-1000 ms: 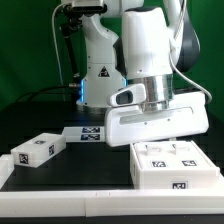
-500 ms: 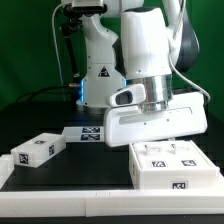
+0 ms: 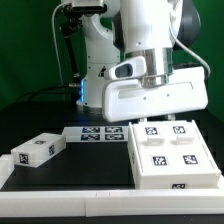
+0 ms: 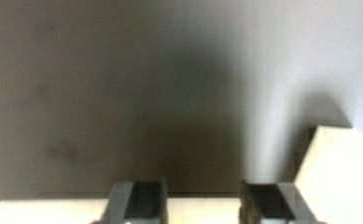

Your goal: Assemble cabinet

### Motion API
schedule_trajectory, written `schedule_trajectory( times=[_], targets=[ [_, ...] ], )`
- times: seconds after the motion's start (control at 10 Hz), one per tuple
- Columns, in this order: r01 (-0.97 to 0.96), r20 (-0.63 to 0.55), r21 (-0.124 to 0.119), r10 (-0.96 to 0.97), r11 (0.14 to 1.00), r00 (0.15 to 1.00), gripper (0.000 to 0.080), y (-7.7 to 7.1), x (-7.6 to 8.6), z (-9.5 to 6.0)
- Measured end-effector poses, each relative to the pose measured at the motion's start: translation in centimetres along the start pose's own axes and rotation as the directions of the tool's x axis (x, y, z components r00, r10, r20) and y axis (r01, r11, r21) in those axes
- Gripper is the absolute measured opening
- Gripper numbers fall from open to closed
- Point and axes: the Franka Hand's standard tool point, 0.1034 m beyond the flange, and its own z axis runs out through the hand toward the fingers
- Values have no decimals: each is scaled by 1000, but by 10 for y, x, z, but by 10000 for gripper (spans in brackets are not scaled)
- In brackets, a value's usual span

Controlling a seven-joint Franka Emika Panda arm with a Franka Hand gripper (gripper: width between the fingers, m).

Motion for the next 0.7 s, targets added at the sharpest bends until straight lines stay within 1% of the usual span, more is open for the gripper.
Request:
schedule_trajectory(
  times=[0.2,0.3,0.5,0.6,0.7],
  targets=[
    [5,13,-2,-5,1000,1000,193,0,8,-24],
    [6,11,-4,-6,1000,1000,187,0,12,-33],
    [8,12,-5,-8,1000,1000,176,1,21,-46],
    [10,5,-5,-10,1000,1000,166,-1,25,-49],
    [10,10,-4,-10,1000,1000,154,0,22,-47]
  ],
)
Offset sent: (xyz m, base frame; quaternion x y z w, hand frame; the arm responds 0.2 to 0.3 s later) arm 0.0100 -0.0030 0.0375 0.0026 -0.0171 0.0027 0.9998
